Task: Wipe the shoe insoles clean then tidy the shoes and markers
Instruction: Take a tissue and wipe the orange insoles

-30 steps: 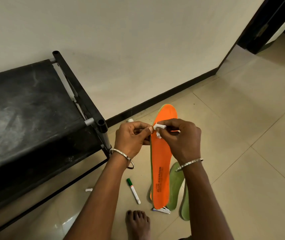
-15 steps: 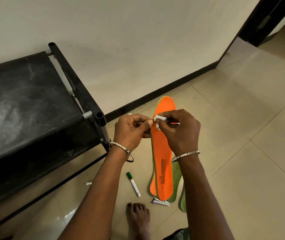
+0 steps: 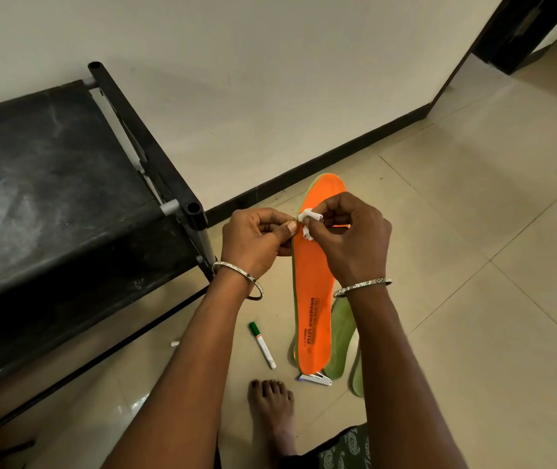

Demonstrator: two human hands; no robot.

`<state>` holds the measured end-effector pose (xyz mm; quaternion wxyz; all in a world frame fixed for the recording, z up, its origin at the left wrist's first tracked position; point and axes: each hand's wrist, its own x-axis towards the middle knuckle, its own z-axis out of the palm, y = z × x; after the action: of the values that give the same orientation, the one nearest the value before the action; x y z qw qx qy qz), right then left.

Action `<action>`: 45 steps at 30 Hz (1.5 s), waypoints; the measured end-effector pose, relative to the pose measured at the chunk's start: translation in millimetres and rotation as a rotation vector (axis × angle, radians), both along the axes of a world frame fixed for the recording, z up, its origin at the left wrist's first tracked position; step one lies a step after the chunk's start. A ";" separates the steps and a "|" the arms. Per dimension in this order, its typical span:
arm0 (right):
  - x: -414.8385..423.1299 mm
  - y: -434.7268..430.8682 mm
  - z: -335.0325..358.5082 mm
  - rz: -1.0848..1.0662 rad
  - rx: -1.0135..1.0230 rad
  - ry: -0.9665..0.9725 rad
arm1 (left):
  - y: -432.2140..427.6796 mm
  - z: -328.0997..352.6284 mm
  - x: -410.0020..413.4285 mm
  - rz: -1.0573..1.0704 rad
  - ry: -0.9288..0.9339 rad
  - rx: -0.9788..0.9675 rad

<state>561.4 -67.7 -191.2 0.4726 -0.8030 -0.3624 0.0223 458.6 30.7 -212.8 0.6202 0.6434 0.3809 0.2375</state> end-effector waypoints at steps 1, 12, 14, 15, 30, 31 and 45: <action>-0.1 0.4 -0.8 -0.015 0.001 0.005 | -0.7 0.2 0.1 -0.001 0.006 0.001; 8.2 -11.6 4.2 0.165 -0.114 0.139 | 0.2 -0.4 -2.6 0.007 0.031 -0.004; 6.8 -8.3 2.6 0.023 -0.056 0.046 | -2.1 0.2 -0.6 -0.007 0.033 -0.014; 6.6 -7.3 2.3 0.007 -0.036 0.035 | -2.5 0.4 0.0 -0.007 0.030 -0.019; 9.0 -8.8 -1.0 -0.030 -0.033 0.096 | 0.0 2.3 -1.9 -0.007 0.032 -0.087; 11.5 -10.1 -2.1 -0.054 -0.031 0.121 | -0.4 3.4 -1.9 -0.013 0.027 -0.110; 13.3 -10.7 -8.0 -0.220 0.002 0.363 | -5.3 13.6 -4.2 -0.099 -0.013 -0.459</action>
<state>574.7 -78.5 -199.2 0.5305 -0.8200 -0.1816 0.1145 454.5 25.4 -199.2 0.7637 0.5016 0.3889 0.1182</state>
